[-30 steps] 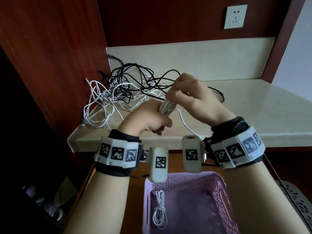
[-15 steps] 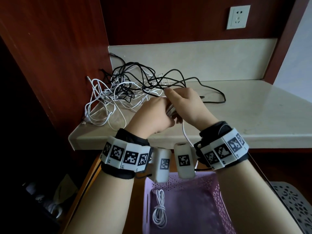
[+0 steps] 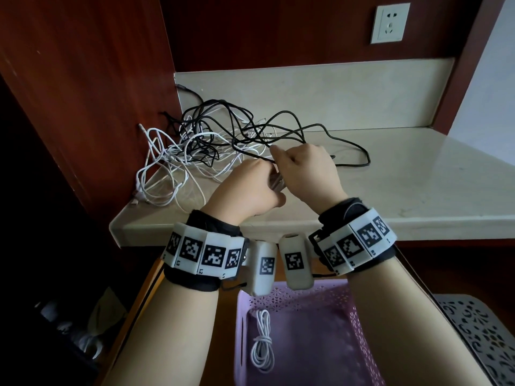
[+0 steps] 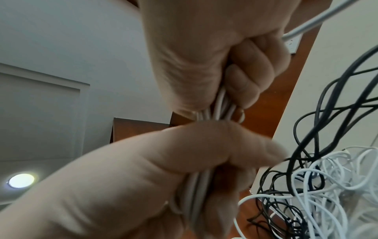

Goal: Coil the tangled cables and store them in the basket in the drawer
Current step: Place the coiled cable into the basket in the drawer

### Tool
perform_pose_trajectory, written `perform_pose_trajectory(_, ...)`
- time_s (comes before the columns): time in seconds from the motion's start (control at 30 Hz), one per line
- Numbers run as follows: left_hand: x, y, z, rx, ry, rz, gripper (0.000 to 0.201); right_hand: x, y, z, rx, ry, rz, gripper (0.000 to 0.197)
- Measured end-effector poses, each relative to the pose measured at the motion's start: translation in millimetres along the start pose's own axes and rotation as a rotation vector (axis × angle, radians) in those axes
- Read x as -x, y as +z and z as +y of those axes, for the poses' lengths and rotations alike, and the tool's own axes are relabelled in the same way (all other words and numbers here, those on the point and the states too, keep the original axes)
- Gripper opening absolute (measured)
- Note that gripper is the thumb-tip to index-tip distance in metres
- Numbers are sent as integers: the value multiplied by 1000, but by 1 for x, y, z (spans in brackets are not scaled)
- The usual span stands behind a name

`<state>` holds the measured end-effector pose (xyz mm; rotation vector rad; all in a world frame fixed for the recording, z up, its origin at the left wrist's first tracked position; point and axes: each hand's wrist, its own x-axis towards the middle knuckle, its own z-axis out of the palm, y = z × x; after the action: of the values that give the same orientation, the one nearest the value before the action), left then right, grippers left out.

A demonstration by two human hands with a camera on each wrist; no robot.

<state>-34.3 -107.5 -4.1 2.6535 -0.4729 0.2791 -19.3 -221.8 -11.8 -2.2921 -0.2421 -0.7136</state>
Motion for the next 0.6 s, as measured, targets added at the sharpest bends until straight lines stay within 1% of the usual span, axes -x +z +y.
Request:
perform_pose_trajectory(0.1, 1, 1, -1, -64, 56, -18, 23, -2, 1, 4, -40, 29, 17, 62)
perform_pose_trajectory(0.17, 2, 1, -2, -117, 59, -44, 28, -4, 2, 7, -81, 74, 9, 63)
perform_pose_trajectory(0.23, 4, 0, -2, -167, 52, -60, 25, -6, 2, 10, -130, 110, -10, 62)
perform_pose_trajectory(0.33, 6, 0, -3, -72, 10, -147, 17, -6, 2, 12, -198, 116, -65, 63)
perform_pose_trajectory(0.43, 6, -5, -4, -4, -26, -199, 15, -6, 0, 12, -326, 145, -175, 64)
perform_pose_trajectory(0.5, 4, -9, -8, -10, -40, -163, 18, -6, -3, 13, -448, 178, -248, 62)
perform_pose_trajectory(0.6, 1, -13, -20, -21, -81, 1, 19, -5, -9, 20, -471, 173, -348, 59)
